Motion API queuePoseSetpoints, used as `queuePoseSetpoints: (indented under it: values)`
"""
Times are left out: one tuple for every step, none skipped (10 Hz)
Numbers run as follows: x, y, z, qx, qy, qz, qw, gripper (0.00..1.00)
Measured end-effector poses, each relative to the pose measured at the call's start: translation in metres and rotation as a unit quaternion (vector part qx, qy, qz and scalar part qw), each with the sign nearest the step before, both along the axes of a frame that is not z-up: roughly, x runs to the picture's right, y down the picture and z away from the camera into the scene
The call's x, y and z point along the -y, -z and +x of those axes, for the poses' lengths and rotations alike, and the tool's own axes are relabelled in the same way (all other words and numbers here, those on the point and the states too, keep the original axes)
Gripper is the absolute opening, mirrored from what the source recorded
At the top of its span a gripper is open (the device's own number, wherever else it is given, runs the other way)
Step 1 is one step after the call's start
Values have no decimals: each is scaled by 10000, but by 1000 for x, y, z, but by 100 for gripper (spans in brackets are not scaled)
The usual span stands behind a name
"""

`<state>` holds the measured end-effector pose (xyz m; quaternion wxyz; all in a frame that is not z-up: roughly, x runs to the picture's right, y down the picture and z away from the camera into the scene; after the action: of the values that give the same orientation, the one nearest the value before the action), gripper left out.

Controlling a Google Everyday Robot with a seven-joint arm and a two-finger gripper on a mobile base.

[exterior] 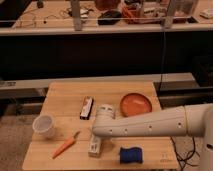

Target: Place the bottle in the ceramic bowl

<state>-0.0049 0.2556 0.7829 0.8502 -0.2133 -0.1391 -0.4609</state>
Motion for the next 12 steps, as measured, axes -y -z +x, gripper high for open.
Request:
queuePoseSetpoints:
  values:
    - [-1,0,0,-9,11,-7,10000,43]
    - [-1,0,-1,-13,20,-14,10000,40]
    - [-2,-1,0,-15,24,-17,10000,43]
    - [-4,-1,1,-13,51,-37,10000,51]
    - [-5,-1,2,-7,70,-54,10000,62]
    - [-4,-2,2,-6,75,-49,10000,67]
    - [2,-4,6,-20,64,-29,10000,68]
    - [7,-7,8,-37,39,-23,10000,63]
    - [8,-7,8,-39,37,-23,10000,53]
    - [8,-6,10,-54,35,-22,10000,44]
    - [6,-5,11,-61,52,-21,10000,33]
    - [6,-4,11,-71,44,-17,10000,23]
